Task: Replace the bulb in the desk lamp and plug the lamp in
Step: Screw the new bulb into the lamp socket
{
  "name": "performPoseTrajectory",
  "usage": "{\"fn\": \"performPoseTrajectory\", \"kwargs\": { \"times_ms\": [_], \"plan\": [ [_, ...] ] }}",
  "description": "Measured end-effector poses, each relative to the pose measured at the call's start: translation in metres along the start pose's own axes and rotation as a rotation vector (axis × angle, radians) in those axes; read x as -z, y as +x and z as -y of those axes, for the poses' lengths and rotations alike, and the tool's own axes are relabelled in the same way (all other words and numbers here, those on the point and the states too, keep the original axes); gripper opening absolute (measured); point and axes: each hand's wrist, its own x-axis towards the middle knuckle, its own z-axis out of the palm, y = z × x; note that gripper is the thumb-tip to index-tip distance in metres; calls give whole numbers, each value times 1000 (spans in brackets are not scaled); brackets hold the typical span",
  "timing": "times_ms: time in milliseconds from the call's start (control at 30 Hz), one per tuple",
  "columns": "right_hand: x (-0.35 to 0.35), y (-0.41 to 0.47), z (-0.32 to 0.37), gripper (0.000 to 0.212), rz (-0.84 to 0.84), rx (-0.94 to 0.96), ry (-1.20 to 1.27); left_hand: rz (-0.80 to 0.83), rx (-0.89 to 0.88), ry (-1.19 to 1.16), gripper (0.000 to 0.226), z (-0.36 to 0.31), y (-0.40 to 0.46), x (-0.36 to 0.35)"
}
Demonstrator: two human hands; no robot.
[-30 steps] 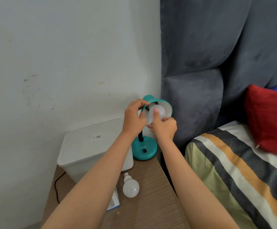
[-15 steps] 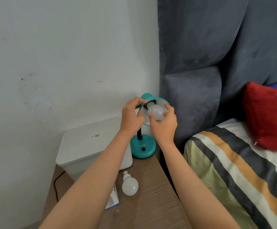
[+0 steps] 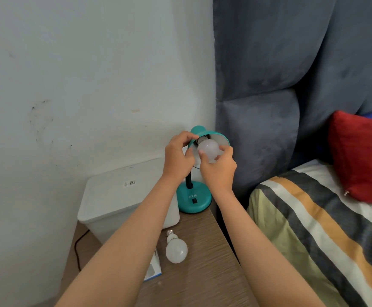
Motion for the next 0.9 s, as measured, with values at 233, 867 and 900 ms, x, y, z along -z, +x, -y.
{"fn": "performPoseTrajectory", "kwargs": {
  "times_ms": [233, 867, 900],
  "plan": [
    [-1, -2, -1, 68, 28, -41, 6, 2, 4, -9, 41, 0, -1, 0],
    [1, 5, -1, 52, 0, -41, 9, 2, 13, -9, 39, 1, -1, 0],
    [-2, 7, -1, 51, -14, -118, 52, 1, 13, -7, 39, 1, 0, 0]
  ]
}}
